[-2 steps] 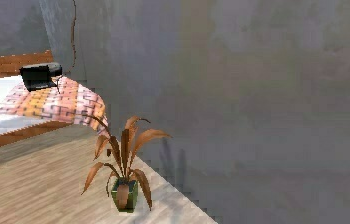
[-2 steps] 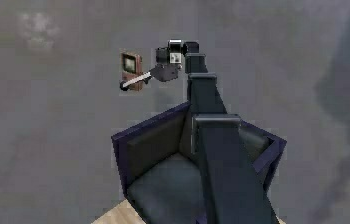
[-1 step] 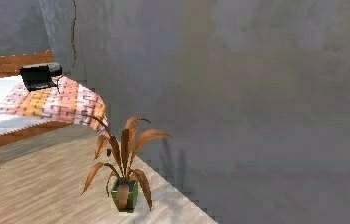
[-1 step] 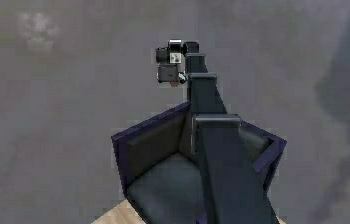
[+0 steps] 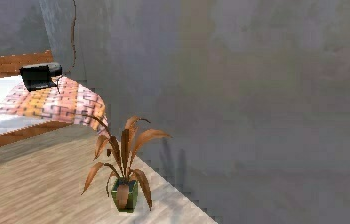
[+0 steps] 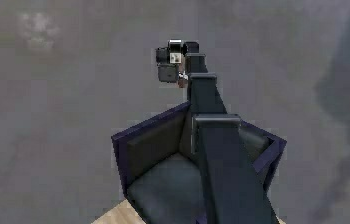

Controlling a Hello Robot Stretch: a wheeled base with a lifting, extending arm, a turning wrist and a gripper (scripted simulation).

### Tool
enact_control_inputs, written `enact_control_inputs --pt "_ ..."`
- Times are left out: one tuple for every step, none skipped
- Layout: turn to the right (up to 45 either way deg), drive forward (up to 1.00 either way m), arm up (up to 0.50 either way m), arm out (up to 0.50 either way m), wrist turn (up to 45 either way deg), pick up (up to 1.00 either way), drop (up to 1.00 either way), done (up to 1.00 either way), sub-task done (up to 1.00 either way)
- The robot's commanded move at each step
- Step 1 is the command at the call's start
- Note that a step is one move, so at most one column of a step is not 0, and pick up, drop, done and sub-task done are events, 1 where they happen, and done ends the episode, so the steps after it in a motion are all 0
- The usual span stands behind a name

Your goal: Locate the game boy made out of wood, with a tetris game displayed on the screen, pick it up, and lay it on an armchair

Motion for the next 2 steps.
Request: enact_control_inputs --pt "0.0 0.00 -0.48 0.00 0.0 0.00 0.00 0.00 0.00" --pt "0.0 0.00 -0.32 0.00 0.0 0.00 0.00 0.00 0.00"
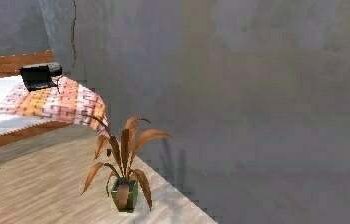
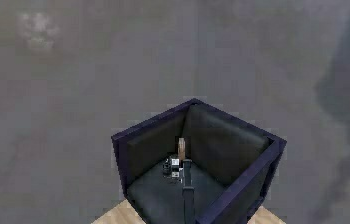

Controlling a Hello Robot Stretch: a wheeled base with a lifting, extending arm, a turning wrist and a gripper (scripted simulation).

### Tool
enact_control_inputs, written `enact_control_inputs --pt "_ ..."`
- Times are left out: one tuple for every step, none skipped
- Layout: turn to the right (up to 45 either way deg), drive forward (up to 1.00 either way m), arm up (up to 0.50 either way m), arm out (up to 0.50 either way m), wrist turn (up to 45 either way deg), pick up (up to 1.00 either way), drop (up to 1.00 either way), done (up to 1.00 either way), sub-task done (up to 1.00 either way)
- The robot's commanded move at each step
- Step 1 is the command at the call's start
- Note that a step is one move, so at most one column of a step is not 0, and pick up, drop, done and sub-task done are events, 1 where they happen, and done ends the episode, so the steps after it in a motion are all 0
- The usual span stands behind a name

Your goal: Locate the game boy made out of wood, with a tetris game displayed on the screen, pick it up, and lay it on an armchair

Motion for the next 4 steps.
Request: enact_control_inputs --pt "0.0 0.00 0.00 0.00 0.0 0.00 1.00 0.00 0.00" --pt "0.0 0.00 0.10 0.00 0.0 0.00 0.00 0.00 0.00" --pt "0.0 0.00 0.00 -0.08 0.0 0.00 0.00 0.00 0.00" --pt "0.0 0.00 0.00 0.00 0.0 0.00 0.00 1.00 0.00"
